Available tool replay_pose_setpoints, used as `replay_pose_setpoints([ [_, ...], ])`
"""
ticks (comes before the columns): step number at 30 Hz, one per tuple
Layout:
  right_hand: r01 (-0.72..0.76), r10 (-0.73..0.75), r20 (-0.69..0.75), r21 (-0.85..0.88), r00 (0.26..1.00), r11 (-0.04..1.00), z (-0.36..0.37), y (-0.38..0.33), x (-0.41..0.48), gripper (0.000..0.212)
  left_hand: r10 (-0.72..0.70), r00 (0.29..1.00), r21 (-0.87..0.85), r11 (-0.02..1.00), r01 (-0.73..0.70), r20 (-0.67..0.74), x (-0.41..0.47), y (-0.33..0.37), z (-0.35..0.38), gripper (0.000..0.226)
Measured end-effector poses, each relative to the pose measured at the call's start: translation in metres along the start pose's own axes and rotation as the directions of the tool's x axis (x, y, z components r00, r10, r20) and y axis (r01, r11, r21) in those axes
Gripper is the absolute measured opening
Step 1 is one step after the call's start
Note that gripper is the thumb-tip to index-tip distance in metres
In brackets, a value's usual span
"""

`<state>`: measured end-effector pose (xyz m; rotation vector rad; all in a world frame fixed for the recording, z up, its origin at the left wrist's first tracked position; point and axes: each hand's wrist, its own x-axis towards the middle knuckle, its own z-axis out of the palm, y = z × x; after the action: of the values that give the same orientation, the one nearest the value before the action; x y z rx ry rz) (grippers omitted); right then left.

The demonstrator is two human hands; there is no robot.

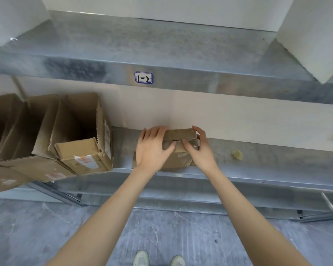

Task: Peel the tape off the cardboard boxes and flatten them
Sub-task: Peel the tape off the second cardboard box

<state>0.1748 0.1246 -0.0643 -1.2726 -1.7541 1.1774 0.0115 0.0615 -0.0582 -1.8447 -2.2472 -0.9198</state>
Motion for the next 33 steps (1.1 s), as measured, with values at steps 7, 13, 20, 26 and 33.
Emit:
replay_pose_setpoints([
  [7,-0.105,0.106,-0.006,0.1,0.994,0.989,-0.034,-0.003,0.008,0.037,0.048,0.996,0.03,0.999,-0.046,-0.078,-0.012,-0.008,0.001,0.055],
  [13,-0.187,0.193,0.102,-0.07,0.976,0.98,-0.038,-0.022,0.021,0.028,0.026,0.996,-0.03,0.999,-0.029,-0.08,-0.023,-0.004,-0.001,0.056],
  [20,-0.086,0.102,0.154,-0.11,0.983,0.99,-0.025,-0.013,0.016,0.019,0.023,0.992,-0.056,0.998,-0.031,-0.125,-0.03,-0.001,0.001,0.055],
  [26,-0.009,0.012,0.045,-0.054,0.999,0.998,-0.023,-0.016,0.012,0.006,0.029,0.992,-0.068,0.997,-0.037,-0.122,-0.032,0.001,0.001,0.054],
  [33,0.006,-0.006,-0.003,-0.001,1.0,1.0,-0.023,-0.017,0.009,0.011,0.034,0.994,-0.074,0.996,-0.042,-0.108,-0.037,0.003,-0.002,0.054],
])
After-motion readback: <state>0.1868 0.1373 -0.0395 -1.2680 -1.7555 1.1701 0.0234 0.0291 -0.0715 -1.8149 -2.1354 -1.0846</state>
